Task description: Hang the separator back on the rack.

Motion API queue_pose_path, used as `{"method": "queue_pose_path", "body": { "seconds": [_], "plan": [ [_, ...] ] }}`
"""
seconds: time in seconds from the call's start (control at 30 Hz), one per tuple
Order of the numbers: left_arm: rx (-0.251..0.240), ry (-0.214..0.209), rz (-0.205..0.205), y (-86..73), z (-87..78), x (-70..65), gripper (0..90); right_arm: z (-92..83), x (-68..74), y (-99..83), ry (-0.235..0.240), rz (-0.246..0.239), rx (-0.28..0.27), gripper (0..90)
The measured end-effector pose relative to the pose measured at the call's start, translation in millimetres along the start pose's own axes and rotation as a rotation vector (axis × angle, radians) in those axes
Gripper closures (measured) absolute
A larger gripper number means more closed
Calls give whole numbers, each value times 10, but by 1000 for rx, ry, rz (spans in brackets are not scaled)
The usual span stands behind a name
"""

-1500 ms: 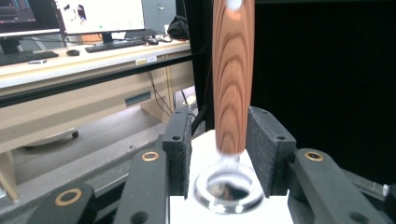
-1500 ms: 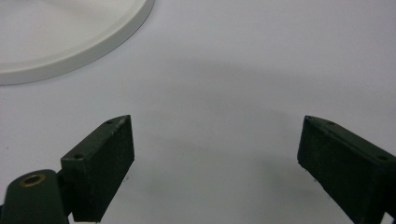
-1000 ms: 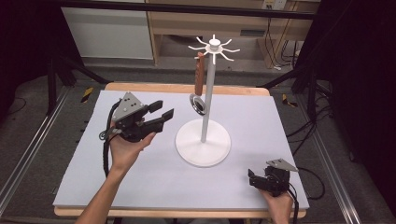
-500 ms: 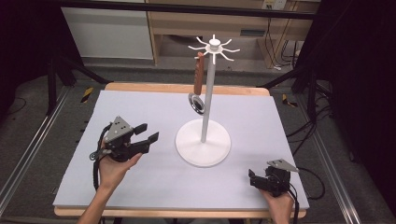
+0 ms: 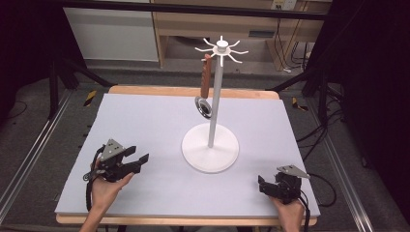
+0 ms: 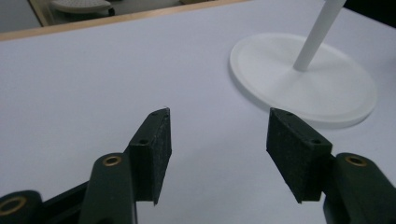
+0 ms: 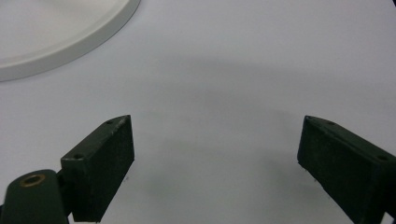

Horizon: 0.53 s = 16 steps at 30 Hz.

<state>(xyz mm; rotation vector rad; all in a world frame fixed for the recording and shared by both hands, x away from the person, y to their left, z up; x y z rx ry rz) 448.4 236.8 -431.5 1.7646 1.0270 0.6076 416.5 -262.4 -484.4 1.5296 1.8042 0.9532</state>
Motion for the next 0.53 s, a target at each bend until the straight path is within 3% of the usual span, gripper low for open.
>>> {"method": "queue_pose_path", "body": {
  "seconds": [0.3, 0.53],
  "plan": [
    [35, 97, -4, -286, -81, 212, 363, 5, -34, -2, -9, -1, 2, 114],
    [30, 139, -52, -386, -160, 373, 353, 16, -11, -4, -14, -17, 12, 113]
  ]
}}
Point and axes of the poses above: each handheld gripper's, and its own axes: z roughly forward along the jaws, y roughly out of its top, x roughly to its left, the point moved 1 cm from there along z, roughly forward along the jaws, and after that the axes turned 6 degrees about -x, right-handed, at the moved point
